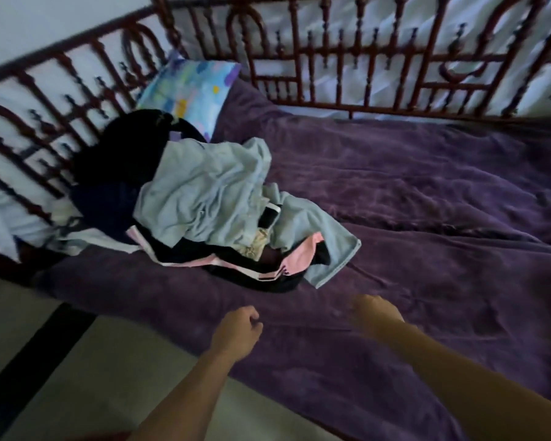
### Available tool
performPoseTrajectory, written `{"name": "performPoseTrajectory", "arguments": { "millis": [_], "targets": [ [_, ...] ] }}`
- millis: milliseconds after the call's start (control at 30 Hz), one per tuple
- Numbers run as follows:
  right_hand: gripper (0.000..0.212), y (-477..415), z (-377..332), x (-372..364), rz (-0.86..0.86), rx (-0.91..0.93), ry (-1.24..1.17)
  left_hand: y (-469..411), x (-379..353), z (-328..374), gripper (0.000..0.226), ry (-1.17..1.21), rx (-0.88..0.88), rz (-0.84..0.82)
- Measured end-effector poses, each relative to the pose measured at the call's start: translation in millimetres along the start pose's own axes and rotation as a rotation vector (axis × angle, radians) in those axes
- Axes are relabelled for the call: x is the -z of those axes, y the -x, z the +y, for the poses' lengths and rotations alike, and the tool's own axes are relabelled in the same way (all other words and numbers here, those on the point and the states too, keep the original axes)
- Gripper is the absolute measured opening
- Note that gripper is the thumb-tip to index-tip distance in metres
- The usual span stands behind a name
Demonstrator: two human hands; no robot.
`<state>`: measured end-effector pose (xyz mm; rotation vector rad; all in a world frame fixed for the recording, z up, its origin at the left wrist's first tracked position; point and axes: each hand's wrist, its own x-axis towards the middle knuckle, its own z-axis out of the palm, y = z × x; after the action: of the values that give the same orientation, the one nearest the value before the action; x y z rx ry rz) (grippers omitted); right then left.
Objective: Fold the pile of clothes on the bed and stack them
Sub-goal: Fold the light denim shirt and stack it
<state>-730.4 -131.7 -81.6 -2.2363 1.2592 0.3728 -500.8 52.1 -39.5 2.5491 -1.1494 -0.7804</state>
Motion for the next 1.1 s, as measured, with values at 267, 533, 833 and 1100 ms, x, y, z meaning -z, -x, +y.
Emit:
{"name": "performPoseTrajectory", "arguments": {
  "millis": [267, 533, 833, 1100],
  "targets": [
    [0.034, -91.5, -117.0, -6.4, -0.061, 0.102, 0.042, -43.1, 67.2, -84.0, 0.018, 0.055, 0.062, 0.079],
    [0.034, -241.9, -209.5, -26.4, -0.104, 0.114, 0.044, -158.8, 104.4, -143.6, 0.018, 0.051, 0.095, -0.001],
    [0.091, -379.9, -366.6, -64.8, 0.060, 0.449, 0.155, -261.3, 129.2, -219.6, 0.016, 0.146, 0.225, 0.023],
    [0.028, -417.2, -409.9, -83.8, 0.025, 0.321, 0.236, -281.5, 160.4, -285.0, 0.013, 0.046, 0.211, -0.005]
  ]
}}
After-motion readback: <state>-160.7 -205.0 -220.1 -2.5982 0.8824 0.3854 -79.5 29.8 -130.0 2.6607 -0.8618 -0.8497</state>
